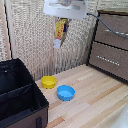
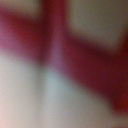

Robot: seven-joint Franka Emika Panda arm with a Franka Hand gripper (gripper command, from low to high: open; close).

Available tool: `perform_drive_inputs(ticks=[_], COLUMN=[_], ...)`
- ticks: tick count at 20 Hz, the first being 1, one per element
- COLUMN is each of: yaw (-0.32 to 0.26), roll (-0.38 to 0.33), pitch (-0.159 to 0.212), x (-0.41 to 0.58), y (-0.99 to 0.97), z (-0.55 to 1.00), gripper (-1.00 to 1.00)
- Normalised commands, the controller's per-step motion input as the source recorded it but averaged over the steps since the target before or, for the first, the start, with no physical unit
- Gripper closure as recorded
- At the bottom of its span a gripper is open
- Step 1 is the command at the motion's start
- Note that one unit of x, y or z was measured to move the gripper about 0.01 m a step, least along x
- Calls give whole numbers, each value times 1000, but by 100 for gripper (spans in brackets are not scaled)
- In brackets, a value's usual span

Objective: Kindly direct your grabber toward the cereal bar. Delicately grip the cereal bar using your grabber. Transport the clutched cereal bar to the rear part of the organizer. Set the cereal bar down and place it in the rear section of the organizer.

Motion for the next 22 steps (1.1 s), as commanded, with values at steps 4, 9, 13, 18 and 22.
perform_drive_inputs(ticks=[4, 9, 13, 18, 22], yaw=[-99, -103, -130, -134, -126], roll=[43, 43, 75, 94, 112], pitch=[34, 43, 70, 90, 121], x=[145, 190, 244, 241, 193], y=[704, 687, 589, 567, 565], z=[362, 359, 261, 183, 83], gripper=[100, 100, 100, 100, 100])
